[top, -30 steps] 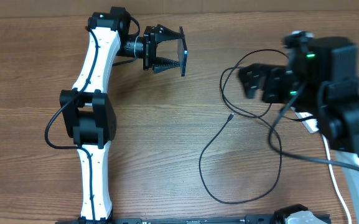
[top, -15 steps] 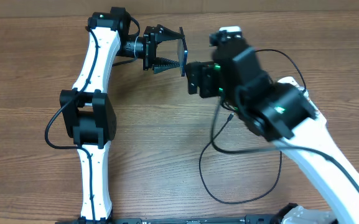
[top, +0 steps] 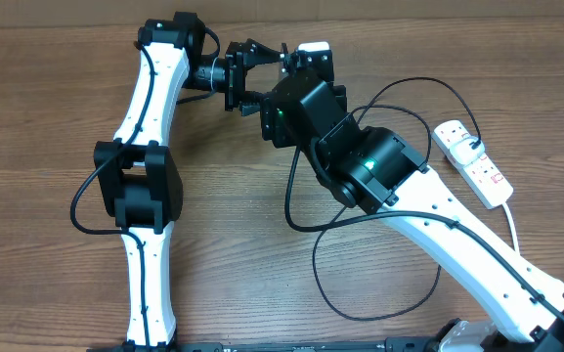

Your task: Plug charger to phone and switch on socket

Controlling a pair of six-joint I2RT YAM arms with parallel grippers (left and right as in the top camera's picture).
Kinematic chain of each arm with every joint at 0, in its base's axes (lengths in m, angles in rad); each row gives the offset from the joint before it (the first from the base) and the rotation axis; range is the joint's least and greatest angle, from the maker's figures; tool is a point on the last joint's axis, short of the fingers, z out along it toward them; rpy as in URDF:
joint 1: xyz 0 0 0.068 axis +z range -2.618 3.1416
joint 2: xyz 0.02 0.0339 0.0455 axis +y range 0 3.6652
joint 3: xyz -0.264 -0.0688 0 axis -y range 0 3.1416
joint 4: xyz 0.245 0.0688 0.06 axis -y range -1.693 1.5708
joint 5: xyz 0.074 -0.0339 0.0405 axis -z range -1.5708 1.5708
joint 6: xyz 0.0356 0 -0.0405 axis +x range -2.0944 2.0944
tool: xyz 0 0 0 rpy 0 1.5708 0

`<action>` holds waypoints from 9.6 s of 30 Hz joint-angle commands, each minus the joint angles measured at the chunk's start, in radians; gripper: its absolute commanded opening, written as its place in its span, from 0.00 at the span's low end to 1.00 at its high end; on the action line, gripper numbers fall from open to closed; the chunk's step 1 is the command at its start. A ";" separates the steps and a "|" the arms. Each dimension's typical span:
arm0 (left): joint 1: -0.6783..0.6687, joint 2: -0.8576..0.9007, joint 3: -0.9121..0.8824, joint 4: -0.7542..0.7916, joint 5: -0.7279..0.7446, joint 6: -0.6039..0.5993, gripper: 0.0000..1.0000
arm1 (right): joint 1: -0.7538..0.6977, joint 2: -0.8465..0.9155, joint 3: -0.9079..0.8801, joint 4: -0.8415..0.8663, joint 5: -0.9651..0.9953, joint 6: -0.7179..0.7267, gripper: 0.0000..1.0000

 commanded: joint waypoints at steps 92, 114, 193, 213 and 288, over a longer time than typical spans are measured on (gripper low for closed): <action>0.011 0.002 0.031 -0.040 0.063 0.069 0.73 | -0.023 0.117 0.006 0.083 0.032 0.068 0.28; 0.011 0.002 0.031 -0.040 0.063 0.077 0.73 | -0.023 0.125 0.006 0.083 0.035 0.068 0.25; 0.010 0.002 0.031 -0.012 0.061 0.099 1.00 | -0.024 0.100 0.055 0.120 0.203 0.544 0.04; 0.009 0.002 0.031 -0.012 0.061 0.098 0.55 | -0.023 0.076 0.055 0.090 0.064 1.377 0.04; 0.011 0.002 0.031 -0.003 0.003 -0.002 0.04 | -0.065 0.029 0.055 0.112 0.042 1.339 0.74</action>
